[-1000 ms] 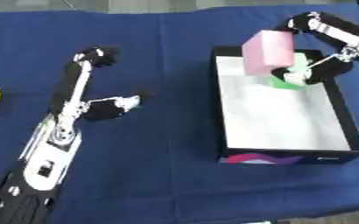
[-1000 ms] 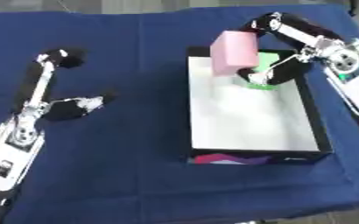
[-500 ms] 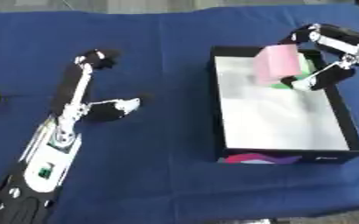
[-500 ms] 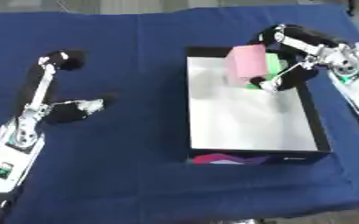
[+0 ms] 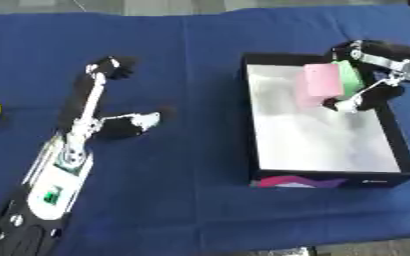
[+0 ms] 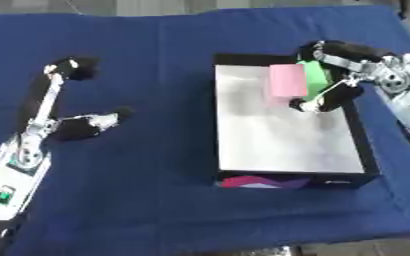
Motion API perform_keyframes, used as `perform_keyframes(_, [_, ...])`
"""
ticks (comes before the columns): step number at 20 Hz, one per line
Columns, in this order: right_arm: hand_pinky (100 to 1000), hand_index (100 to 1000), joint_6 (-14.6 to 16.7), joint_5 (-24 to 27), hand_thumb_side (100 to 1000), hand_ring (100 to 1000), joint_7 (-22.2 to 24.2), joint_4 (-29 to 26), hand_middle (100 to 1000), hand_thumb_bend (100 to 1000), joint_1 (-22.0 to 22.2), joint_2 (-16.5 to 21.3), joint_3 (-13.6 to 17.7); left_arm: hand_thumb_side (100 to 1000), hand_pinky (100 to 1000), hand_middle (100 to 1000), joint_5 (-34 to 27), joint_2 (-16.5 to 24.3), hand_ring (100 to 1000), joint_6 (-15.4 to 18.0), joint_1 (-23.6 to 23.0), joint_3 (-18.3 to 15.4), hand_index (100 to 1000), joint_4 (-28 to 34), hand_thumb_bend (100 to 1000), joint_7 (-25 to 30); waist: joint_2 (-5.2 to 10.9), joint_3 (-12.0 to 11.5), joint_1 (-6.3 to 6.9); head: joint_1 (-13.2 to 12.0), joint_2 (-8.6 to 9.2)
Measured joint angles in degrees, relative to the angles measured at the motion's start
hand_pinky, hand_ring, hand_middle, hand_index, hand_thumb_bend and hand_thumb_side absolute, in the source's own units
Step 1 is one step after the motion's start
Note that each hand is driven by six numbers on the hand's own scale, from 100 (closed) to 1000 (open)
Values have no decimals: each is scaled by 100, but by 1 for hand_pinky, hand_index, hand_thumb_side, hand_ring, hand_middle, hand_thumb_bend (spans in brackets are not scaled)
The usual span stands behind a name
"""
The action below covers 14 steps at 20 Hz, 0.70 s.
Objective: Pick up the objects with one hand, pass them to the other hand, and then place them into the box on the other side of the table.
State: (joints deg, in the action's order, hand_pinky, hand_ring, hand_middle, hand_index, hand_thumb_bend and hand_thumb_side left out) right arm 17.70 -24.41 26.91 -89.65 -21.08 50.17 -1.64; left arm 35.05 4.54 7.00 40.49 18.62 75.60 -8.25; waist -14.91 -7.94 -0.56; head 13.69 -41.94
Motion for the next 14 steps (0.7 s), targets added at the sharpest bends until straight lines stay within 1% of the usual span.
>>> perform_keyframes(5, [906,914,59,81,457,979,-104,-36,854,416,26,0,59,485,725,614,0,0,662,0,-8,10,794,0,781,1,0,-1,0,0,12])
perform_keyframes(10, [905,912,-23,285,424,981,-266,-102,852,403,41,0,122,485,725,615,0,0,662,-2,-8,13,793,0,780,3,1,-14,0,-3,35])
perform_keyframes(12, [901,908,-73,392,391,979,-317,-159,845,377,42,0,153,485,724,618,0,0,662,-2,-8,16,792,0,779,4,14,-16,0,-8,35])
perform_keyframes(14, [898,902,-151,533,348,978,-367,-237,837,303,43,-1,193,484,724,618,0,0,661,-3,-8,17,792,1,781,3,37,-23,0,-15,36])
